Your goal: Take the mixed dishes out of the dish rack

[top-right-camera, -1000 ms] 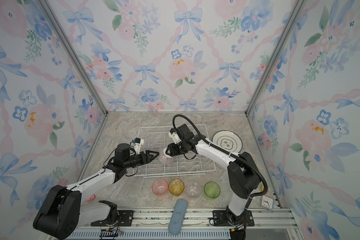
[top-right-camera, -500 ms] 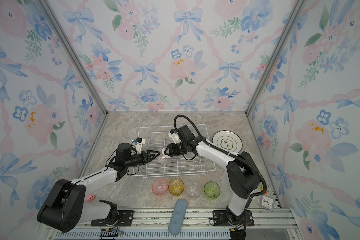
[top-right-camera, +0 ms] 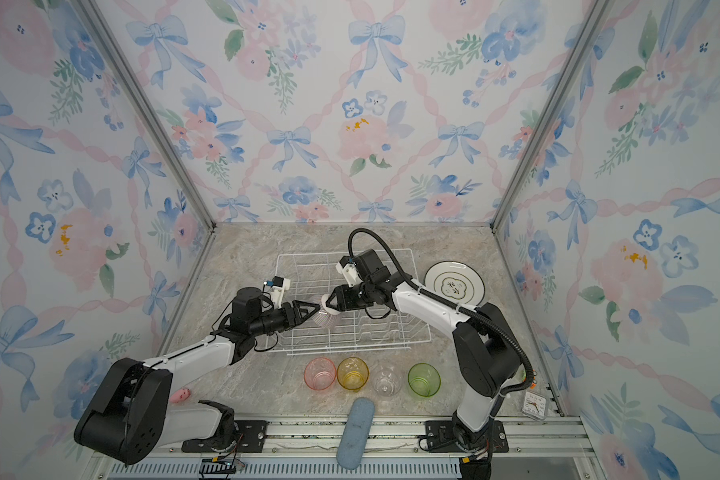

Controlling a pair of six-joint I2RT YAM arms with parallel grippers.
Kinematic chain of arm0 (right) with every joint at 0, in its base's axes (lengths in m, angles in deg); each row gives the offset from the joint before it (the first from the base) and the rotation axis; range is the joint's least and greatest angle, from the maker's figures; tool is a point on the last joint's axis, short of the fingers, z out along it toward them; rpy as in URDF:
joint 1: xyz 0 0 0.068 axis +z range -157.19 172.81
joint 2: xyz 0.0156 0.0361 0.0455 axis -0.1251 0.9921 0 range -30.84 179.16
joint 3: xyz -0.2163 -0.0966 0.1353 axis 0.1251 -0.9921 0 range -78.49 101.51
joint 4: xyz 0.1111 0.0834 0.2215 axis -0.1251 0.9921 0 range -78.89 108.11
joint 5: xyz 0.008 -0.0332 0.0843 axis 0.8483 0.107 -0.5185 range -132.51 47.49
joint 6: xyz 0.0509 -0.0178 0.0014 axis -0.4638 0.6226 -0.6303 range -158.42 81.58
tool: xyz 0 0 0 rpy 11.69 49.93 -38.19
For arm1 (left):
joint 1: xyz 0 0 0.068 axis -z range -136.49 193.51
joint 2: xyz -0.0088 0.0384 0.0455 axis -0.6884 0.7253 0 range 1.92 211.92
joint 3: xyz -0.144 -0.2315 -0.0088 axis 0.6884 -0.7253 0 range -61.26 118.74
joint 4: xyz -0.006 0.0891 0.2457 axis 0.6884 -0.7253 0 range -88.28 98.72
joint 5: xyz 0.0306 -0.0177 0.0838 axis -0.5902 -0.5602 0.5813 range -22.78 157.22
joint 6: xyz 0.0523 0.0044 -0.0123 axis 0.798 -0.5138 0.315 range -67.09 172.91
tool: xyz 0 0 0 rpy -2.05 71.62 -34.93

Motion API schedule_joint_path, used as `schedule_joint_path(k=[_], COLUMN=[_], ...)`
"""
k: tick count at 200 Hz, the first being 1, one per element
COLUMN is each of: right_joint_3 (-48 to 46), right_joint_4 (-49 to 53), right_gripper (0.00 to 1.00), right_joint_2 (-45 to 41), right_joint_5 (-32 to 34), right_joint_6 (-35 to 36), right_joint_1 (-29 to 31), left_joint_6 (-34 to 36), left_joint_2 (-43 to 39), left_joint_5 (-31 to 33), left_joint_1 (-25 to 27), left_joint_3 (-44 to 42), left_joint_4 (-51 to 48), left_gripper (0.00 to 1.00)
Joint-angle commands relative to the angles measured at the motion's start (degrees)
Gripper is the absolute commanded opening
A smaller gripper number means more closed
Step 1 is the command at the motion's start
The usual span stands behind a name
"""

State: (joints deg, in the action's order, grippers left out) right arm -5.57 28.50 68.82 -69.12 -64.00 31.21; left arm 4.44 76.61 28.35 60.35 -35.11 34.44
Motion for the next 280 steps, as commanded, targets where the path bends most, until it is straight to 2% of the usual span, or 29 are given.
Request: schedule_joint_path(k=[1, 55, 94, 161, 189, 280], right_joint_3=[0.00, 0.02, 0.19, 0.41, 0.51, 1.17], right_joint_4=[-2.12, -2.44, -3.37, -4.52, -4.72, -4.25], right_gripper=[0.20, 0.20, 0.20, 0.20, 0.20, 0.20], right_joint_2=[-0.78, -0.12, 0.37, 1.59, 2.02, 3.13], right_joint_5=[-1.51, -1.54, -1.94, -2.75, -2.79, -2.90], right_joint_6=[-0.43, -0.61, -1.21, -1.82, -1.80, -1.17], right_joint_1=[-0.25, 0.10, 0.27, 0.49, 0.68, 1.14], left_joint_6=[0.04, 0.13, 0.43, 1.18, 0.66, -0.36], left_joint_2=[1.51, 2.56, 0.21, -0.27, 1.04, 2.47], left_joint_5=[-2.68, -3.49, -3.84, -5.99, -7.04, -9.17], left_joint_1=[-0.50, 0.03, -0.01, -0.03, 0.12, 0.40], left_joint_3=[0.51, 1.20, 1.01, 1.43, 1.22, 1.07], left_joint_4=[1.27, 2.59, 2.59, 3.24, 4.85, 9.36], left_gripper=[0.52, 0.42, 0.42, 0.35, 0.25, 0.20])
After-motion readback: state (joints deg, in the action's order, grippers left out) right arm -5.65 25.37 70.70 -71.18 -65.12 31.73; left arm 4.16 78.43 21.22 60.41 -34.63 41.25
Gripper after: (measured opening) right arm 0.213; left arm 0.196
